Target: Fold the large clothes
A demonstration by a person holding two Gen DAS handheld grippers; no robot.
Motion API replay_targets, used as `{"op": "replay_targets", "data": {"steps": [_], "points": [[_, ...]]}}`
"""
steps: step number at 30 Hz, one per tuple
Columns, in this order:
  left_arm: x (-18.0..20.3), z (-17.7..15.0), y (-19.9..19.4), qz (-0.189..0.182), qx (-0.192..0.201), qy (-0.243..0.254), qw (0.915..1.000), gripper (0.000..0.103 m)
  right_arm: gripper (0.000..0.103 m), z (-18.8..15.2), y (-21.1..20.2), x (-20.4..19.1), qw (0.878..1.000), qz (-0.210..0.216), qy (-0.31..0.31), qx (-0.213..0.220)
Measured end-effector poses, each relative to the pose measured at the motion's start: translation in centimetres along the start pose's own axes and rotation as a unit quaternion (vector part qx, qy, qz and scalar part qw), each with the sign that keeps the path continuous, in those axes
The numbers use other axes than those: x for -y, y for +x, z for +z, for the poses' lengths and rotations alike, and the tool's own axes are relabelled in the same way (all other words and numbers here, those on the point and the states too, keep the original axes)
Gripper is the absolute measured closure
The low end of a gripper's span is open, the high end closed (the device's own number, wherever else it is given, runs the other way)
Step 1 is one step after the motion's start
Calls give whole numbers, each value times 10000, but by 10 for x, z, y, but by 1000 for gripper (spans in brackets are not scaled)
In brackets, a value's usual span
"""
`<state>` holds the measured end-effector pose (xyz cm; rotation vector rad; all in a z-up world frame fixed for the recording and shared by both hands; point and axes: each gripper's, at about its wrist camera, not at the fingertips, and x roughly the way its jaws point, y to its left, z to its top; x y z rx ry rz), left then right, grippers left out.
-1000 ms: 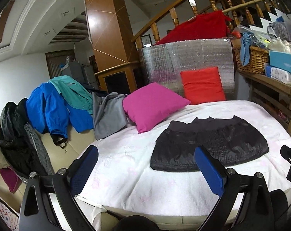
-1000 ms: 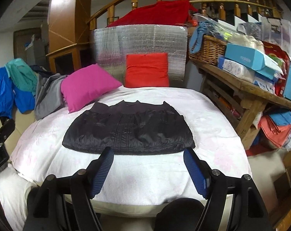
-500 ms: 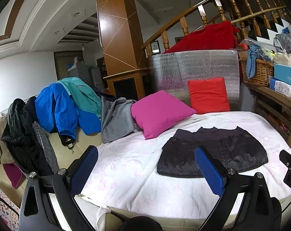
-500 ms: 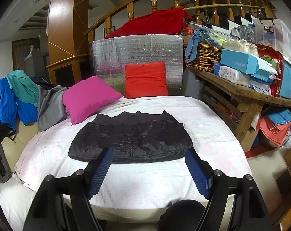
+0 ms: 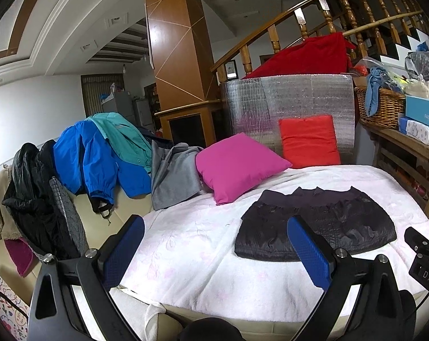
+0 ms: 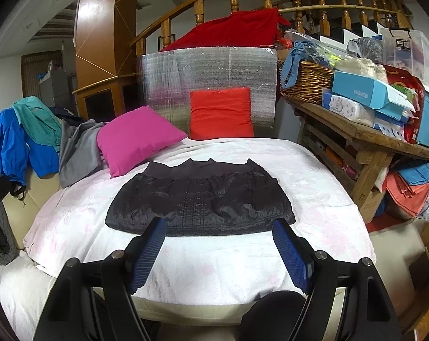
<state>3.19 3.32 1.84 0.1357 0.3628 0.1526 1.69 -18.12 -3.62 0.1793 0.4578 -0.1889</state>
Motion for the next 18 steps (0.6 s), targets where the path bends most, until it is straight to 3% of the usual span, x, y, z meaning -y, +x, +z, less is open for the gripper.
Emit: {"op": "replay_targets", "data": {"steps": [18], "points": [[-1, -2, 3, 6, -60, 6, 10000, 3, 22, -2, 4, 2, 10000, 10, 46, -32]]}}
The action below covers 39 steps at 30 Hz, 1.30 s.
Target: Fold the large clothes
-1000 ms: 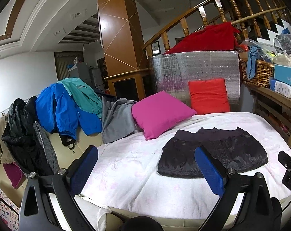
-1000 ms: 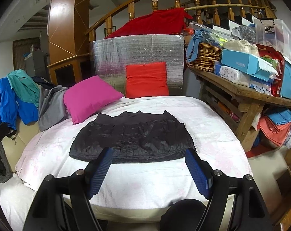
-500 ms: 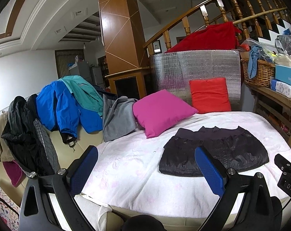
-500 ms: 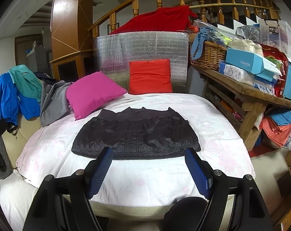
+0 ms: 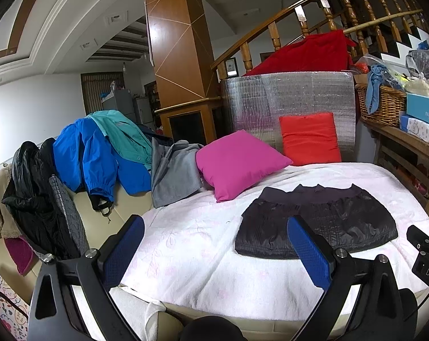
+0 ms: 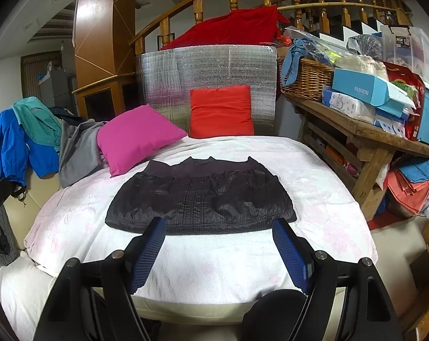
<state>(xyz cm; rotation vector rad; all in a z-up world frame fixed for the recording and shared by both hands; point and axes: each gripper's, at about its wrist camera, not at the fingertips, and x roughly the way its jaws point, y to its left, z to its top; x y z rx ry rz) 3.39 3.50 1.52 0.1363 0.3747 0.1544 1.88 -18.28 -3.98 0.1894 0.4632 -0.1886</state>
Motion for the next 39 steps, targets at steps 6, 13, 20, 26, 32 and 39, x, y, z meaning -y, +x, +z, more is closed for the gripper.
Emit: {"op": "replay_targets", "data": {"steps": [6, 13, 20, 26, 32, 39], "points": [[-2, 0, 0, 20, 3, -47, 10000, 3, 22, 0, 0, 1, 10000, 13, 7, 1], [-4, 0, -2, 39, 20, -71, 10000, 3, 22, 0, -2, -1, 10000, 27, 4, 26], [-4, 0, -2, 49, 22, -68, 10000, 3, 22, 0, -3, -2, 10000, 26, 34, 61], [-4, -1, -2, 49, 15, -75, 10000, 3, 22, 0, -3, -2, 10000, 27, 34, 58], [-6, -1, -3, 55, 23, -94, 9999, 3, 22, 0, -4, -2, 10000, 27, 46, 83], [-12, 0, -5, 33, 6, -150, 9999, 3, 22, 3, -9, -5, 9999, -51, -19, 139]]}}
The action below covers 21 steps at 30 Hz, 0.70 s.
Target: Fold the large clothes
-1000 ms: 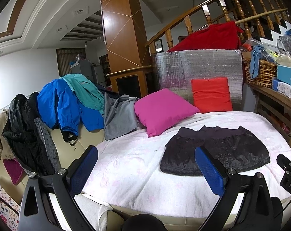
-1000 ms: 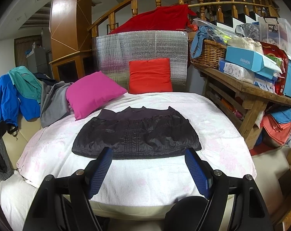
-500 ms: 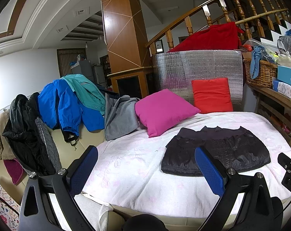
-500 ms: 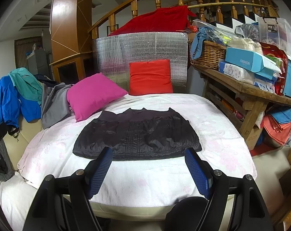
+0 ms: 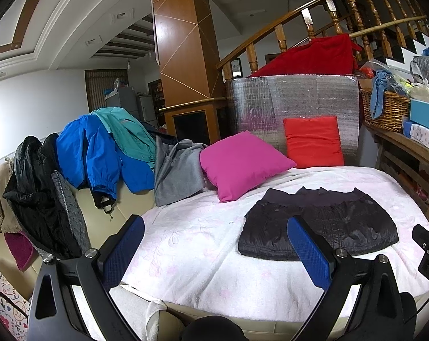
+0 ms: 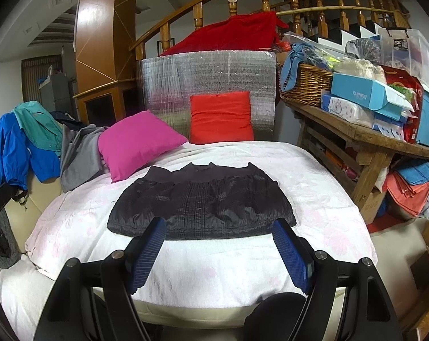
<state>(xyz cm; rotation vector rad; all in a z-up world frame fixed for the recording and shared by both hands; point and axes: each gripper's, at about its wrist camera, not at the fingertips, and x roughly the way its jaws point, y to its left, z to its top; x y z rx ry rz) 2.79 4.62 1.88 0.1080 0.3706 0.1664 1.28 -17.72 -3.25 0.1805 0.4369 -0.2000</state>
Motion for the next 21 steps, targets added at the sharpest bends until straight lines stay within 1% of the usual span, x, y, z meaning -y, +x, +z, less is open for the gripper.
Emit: {"op": "replay_targets", "data": {"steps": [4, 10, 21], "points": [[-2, 2, -4, -12, 58, -47, 10000, 3, 22, 1, -4, -1, 10000, -70, -34, 17], [-1, 4, -7, -42, 113, 21, 9999, 3, 22, 3, -7, -2, 10000, -80, -18, 37], [2, 8, 10, -59, 20, -31, 10000, 3, 22, 4, 11, -6, 9999, -87, -78, -107]]}}
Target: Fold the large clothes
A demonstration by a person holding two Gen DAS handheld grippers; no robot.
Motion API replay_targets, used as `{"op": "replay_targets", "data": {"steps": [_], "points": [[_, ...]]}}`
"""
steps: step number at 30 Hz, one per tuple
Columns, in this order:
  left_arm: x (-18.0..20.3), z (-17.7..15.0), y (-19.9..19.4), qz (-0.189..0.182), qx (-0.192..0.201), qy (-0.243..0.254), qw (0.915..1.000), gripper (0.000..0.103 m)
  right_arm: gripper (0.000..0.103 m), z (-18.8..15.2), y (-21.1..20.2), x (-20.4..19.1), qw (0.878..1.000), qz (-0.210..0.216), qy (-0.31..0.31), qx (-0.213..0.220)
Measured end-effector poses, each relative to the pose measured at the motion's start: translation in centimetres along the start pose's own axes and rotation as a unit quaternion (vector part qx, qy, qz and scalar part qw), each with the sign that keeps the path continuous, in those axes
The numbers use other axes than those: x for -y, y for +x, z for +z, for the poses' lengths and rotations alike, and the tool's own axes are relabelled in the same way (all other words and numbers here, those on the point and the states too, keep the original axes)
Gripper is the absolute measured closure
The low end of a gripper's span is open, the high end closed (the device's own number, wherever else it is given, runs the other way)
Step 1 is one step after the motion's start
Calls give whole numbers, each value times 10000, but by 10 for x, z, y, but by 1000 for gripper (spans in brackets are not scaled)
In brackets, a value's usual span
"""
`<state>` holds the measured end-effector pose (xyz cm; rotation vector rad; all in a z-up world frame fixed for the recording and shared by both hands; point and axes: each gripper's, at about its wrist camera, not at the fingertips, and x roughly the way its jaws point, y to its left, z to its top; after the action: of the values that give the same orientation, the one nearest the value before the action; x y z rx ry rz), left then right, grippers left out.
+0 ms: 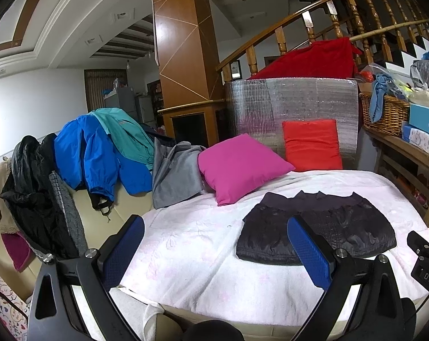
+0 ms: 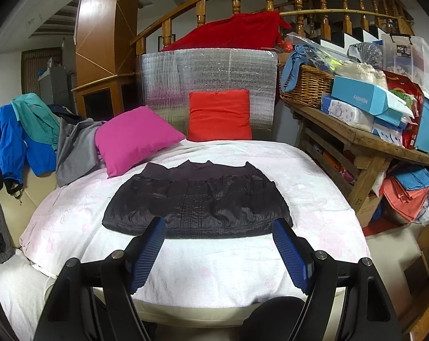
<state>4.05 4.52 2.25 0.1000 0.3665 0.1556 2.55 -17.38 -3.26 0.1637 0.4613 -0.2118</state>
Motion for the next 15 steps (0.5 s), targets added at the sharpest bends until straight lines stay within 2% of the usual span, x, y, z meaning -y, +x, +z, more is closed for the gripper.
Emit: {"op": "replay_targets", "data": {"steps": [3, 10, 15], "points": [[5, 2, 5, -56, -37, 4, 10000, 3, 22, 2, 7, 0, 10000, -5, -34, -50], [22, 5, 27, -648, -333, 57, 9973, 3, 22, 9, 23, 4, 9999, -61, -23, -109], [33, 8, 45, -1035, -392, 9, 9939, 3, 22, 18, 41, 16, 9997, -120, 70, -176]]}}
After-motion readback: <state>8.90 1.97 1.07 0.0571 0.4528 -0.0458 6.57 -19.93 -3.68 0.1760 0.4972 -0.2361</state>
